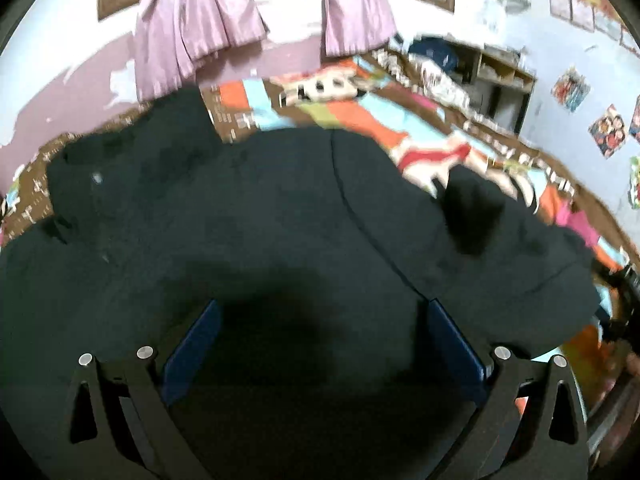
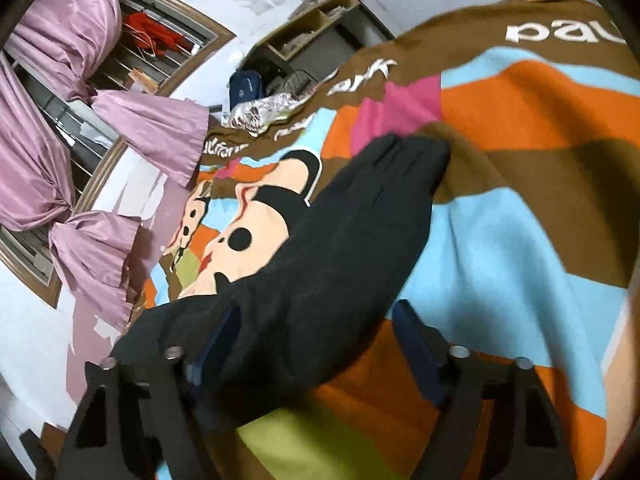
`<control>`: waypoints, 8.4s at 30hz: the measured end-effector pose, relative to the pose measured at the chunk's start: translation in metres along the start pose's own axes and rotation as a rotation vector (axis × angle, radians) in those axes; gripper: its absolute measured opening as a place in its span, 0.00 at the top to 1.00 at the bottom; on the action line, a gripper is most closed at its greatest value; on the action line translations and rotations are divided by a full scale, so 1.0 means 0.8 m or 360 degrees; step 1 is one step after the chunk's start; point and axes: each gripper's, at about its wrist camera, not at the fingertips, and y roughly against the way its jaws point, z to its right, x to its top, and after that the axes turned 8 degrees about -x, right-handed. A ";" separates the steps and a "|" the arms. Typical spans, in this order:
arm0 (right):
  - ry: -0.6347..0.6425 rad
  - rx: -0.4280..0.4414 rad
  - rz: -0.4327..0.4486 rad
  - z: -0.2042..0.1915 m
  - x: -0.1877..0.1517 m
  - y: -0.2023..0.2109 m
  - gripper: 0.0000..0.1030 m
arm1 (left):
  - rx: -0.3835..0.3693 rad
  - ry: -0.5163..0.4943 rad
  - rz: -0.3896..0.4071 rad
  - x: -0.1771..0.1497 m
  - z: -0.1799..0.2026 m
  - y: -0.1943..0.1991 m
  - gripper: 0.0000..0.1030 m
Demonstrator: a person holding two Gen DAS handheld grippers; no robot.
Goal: Fold large clothes
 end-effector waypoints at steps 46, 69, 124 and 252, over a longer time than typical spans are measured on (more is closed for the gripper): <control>0.1875 0.0862 0.0116 -0.456 -0.271 0.268 0.94 | -0.0099 0.0618 0.0320 -0.051 -0.235 0.474 0.03; 0.2034 0.0632 -0.0806 -0.409 -0.420 0.170 0.33 | -0.0461 0.0923 0.0260 -0.218 -0.341 0.354 0.03; 0.2261 0.0086 -0.0072 -0.455 -0.529 0.072 0.00 | -0.0009 0.0898 0.0295 -0.237 -0.403 0.378 0.28; 0.1485 0.0260 -0.0285 -0.411 -0.310 0.150 0.87 | -0.0071 0.0479 0.0292 -0.191 -0.364 0.374 0.26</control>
